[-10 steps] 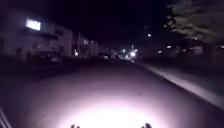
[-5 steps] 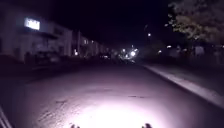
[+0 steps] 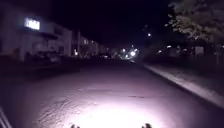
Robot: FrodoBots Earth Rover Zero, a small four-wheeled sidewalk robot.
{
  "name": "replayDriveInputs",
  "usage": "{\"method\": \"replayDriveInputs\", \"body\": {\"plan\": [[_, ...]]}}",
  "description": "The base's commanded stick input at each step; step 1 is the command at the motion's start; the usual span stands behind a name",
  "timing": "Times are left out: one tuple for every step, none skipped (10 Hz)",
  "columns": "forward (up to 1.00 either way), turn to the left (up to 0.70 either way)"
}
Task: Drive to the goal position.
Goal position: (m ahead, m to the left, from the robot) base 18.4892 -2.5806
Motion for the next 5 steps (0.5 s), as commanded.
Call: {"method": "replayDriveInputs", "body": {"plan": [[0.70, 0.00], [0.70, 0.00], [0.70, 0.00], [0.70, 0.00], [0.70, 0.00]]}}
